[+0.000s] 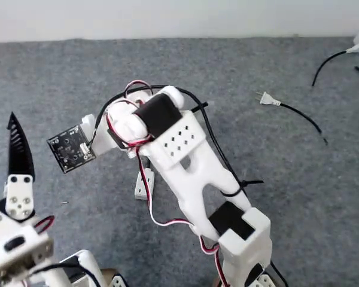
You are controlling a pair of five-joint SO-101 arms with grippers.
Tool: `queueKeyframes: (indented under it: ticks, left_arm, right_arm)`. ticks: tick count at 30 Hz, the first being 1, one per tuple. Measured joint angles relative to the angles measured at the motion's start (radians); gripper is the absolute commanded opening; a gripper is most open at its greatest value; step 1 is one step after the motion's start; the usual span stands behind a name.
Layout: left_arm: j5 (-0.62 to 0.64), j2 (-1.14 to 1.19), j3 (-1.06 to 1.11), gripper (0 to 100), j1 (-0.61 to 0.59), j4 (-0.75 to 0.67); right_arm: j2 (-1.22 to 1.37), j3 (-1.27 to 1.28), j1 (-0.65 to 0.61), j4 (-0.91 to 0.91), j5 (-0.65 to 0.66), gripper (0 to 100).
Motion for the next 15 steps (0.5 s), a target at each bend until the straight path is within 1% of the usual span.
queueKeyframes:
  ticks: [7,15]
  left_arm:
    - [0.026,-0.002,-0.109,33,0.130,0.084]
    - [0.104,-0.002,-0.169,33,0.152,0.110]
  right_arm:
    - [-0.103,-0.098,-0.006,0.000,-0.063,0.9]
    - [-0.183,-0.112,-0.006,0.000,-0.097,0.9]
